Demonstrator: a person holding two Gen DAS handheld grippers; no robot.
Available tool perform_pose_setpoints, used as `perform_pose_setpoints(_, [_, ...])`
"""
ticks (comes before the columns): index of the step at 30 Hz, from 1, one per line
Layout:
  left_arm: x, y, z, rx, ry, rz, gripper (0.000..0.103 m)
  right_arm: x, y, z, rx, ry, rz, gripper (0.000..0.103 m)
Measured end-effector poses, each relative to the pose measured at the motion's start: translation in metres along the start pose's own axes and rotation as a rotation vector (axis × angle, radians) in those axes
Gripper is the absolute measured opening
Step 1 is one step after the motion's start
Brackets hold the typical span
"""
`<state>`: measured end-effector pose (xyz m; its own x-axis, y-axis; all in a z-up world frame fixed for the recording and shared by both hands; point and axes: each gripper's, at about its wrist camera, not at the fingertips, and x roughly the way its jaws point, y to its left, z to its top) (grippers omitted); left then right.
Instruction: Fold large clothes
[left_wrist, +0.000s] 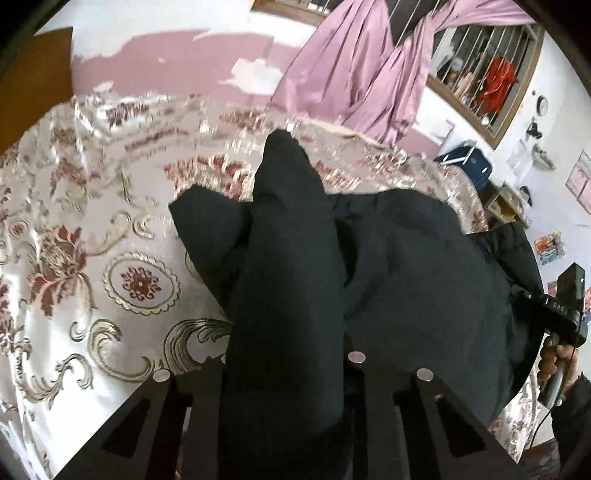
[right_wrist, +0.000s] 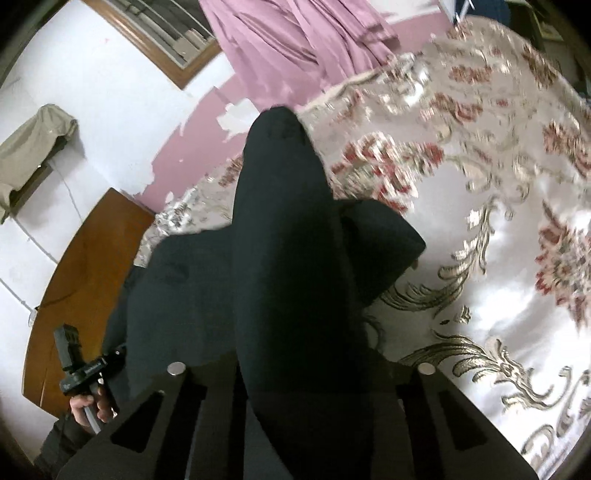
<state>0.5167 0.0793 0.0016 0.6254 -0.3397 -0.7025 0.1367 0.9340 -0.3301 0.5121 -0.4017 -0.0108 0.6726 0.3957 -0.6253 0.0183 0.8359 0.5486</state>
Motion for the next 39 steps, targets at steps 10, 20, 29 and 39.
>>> perform_pose_setpoints(10, [-0.078, -0.01, -0.012, -0.001, -0.068, -0.009, 0.02, -0.081, 0.055, -0.003, -0.119, -0.064, 0.048, 0.011])
perform_pose_setpoints(20, [-0.08, 0.002, -0.051, -0.038, -0.037, -0.004, 0.02, -0.093, 0.054, -0.034, -0.123, -0.057, 0.058, 0.01])
perform_pose_setpoints(29, [-0.051, 0.024, -0.081, -0.112, -0.004, 0.029, 0.025, -0.063, 0.052, -0.07, -0.256, -0.028, -0.171, 0.013])
perform_pose_setpoints(39, [-0.046, 0.028, -0.082, -0.183, 0.072, 0.177, 0.065, -0.056, 0.053, -0.063, -0.256, -0.002, -0.359, 0.068])
